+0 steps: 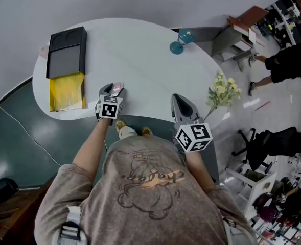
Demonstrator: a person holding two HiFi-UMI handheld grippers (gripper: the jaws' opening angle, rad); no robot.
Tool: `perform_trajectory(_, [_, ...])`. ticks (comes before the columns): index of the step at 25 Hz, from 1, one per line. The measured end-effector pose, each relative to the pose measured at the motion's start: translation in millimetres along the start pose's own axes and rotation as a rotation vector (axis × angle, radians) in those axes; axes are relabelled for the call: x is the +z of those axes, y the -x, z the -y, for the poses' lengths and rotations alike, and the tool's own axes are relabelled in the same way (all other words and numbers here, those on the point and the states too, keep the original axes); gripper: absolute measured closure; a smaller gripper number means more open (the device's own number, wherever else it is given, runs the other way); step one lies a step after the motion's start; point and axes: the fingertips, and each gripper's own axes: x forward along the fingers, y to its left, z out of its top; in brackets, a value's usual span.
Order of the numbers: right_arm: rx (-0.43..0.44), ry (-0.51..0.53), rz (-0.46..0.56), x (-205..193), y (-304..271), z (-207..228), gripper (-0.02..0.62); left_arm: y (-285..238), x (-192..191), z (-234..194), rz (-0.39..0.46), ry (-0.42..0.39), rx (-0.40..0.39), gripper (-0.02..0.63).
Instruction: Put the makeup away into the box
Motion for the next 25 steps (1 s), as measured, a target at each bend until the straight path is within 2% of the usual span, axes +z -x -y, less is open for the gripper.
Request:
perform_trajectory(8, [0.02, 0.0, -0.003, 0, -4, -2, 0.591, 10, 21, -4, 0.062, 0.003, 0.02, 0.356])
perform_trajectory(25, [0.124, 0.005, -0.006, 7, -37, -19, 0.592, 83, 105, -18, 0.292, 0.088, 0.027, 0.356])
